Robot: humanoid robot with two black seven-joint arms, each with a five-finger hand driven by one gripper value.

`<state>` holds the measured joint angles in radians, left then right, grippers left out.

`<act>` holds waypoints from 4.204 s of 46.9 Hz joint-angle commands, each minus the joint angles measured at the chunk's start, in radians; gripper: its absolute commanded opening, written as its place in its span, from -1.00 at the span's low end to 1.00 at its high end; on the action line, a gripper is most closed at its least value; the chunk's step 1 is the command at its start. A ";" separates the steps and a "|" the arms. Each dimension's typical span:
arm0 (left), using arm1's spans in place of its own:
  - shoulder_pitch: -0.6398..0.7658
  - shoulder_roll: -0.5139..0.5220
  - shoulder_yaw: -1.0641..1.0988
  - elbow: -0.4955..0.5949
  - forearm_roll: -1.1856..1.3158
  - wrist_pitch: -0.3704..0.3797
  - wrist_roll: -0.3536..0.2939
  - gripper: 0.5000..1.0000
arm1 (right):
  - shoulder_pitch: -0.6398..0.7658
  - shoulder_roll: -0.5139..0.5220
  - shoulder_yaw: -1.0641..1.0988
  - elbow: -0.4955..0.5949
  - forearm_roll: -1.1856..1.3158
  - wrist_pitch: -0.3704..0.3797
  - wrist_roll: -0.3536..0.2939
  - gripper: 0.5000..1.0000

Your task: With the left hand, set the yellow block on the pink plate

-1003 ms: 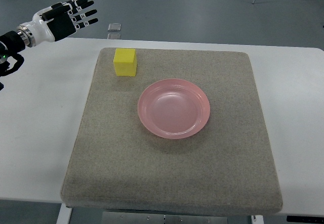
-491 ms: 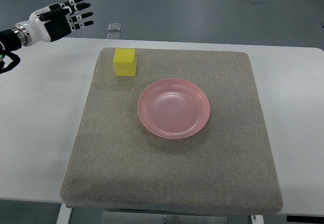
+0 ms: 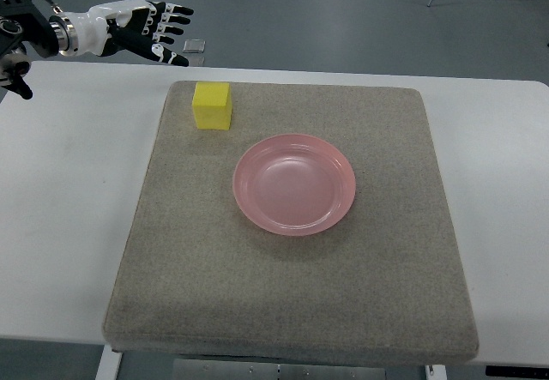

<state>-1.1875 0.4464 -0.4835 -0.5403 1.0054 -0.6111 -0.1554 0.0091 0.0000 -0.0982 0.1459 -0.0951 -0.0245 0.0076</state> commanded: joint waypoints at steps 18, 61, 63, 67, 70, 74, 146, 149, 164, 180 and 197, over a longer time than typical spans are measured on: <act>-0.008 -0.028 0.023 -0.118 0.532 0.148 -0.038 0.98 | 0.000 0.000 0.000 0.001 0.000 0.000 0.000 0.69; 0.031 -0.186 0.117 -0.023 0.648 0.307 -0.027 0.87 | 0.000 0.000 0.000 0.001 0.000 0.000 0.000 0.69; 0.031 -0.187 0.117 -0.023 0.648 0.307 -0.023 0.68 | 0.000 0.000 0.000 0.000 0.000 0.000 0.000 0.69; 0.031 -0.187 0.118 -0.021 0.651 0.306 -0.015 0.04 | 0.000 0.000 0.000 0.000 0.000 0.000 0.000 0.69; 0.031 -0.187 0.123 -0.020 0.662 0.306 -0.007 -0.35 | 0.000 0.000 0.000 0.000 0.000 0.000 0.000 0.69; 0.029 -0.186 0.123 -0.021 0.674 0.306 -0.006 -0.70 | 0.000 0.000 0.000 0.000 0.000 0.000 0.000 0.69; -0.032 -0.020 0.194 -0.649 0.733 0.185 -0.168 -1.00 | 0.000 0.000 0.000 0.000 0.000 0.000 0.000 0.69; -0.029 -0.038 0.197 -0.635 0.743 0.186 -0.168 -1.00 | 0.000 0.000 0.000 0.001 0.000 0.000 0.000 0.69; 0.043 -0.106 0.215 -0.576 0.834 0.313 -0.168 -0.77 | 0.000 0.000 0.000 0.000 0.000 0.000 0.000 0.69; 0.065 -0.110 0.215 -0.576 0.820 0.323 -0.168 0.97 | 0.000 0.000 0.000 0.001 0.000 0.000 0.000 0.69; 0.031 -0.011 0.175 -0.581 0.543 0.326 -0.168 0.98 | 0.000 0.000 0.000 0.001 0.000 0.000 0.000 0.69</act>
<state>-1.1463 0.4079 -0.3063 -1.1214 1.6596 -0.2856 -0.3239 0.0092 0.0000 -0.0982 0.1458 -0.0951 -0.0245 0.0079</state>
